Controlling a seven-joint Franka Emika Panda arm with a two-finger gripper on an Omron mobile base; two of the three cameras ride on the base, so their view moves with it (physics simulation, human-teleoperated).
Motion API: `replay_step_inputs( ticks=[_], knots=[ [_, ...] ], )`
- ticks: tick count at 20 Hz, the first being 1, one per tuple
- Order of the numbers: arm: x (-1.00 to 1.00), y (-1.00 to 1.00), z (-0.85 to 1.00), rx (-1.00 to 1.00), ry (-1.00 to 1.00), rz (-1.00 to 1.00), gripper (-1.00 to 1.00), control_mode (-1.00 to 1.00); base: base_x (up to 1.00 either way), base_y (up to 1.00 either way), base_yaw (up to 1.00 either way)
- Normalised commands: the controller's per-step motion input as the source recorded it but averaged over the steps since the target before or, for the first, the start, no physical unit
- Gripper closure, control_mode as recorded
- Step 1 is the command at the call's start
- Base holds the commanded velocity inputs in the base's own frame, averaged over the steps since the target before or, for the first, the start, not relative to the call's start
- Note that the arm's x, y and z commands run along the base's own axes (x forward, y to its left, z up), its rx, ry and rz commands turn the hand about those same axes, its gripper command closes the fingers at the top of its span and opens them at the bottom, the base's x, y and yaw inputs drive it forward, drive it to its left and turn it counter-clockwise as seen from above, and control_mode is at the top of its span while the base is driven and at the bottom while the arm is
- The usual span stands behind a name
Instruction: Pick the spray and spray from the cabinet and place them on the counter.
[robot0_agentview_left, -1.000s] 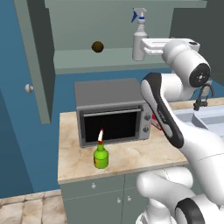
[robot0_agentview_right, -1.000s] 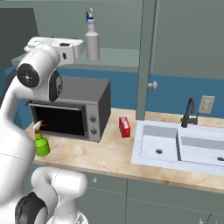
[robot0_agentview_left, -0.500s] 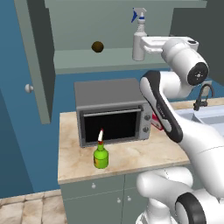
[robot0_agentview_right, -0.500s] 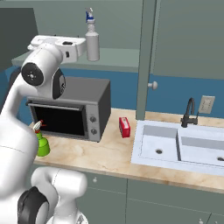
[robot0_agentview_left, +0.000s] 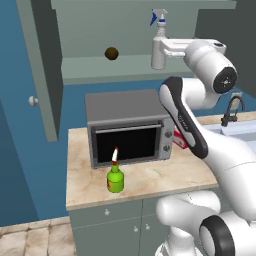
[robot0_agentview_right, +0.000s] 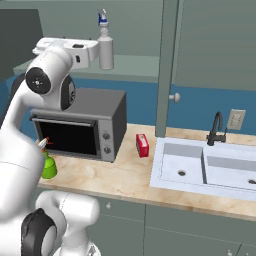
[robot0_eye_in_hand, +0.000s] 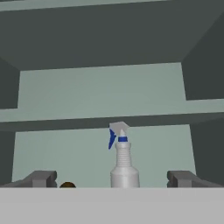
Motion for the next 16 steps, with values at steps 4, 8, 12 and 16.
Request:
replay_step_inputs(
  ticks=[4,8,12,16],
  knots=[
    [0.27,0.0,0.0,-0.01,0.0,0.0,-1.0,-1.0,0.0,0.0,0.0],
    [0.35,0.0,-0.02,-0.01,0.0,0.0,-1.0,-1.0,0.0,0.0,0.0],
    [0.34,0.0,-0.02,-0.02,0.0,0.0,-1.0,-1.0,0.0,0.0,0.0],
    [0.21,-0.09,-0.06,-0.02,0.0,0.0,-1.0,-1.0,0.0,0.0,0.0]
  ],
)
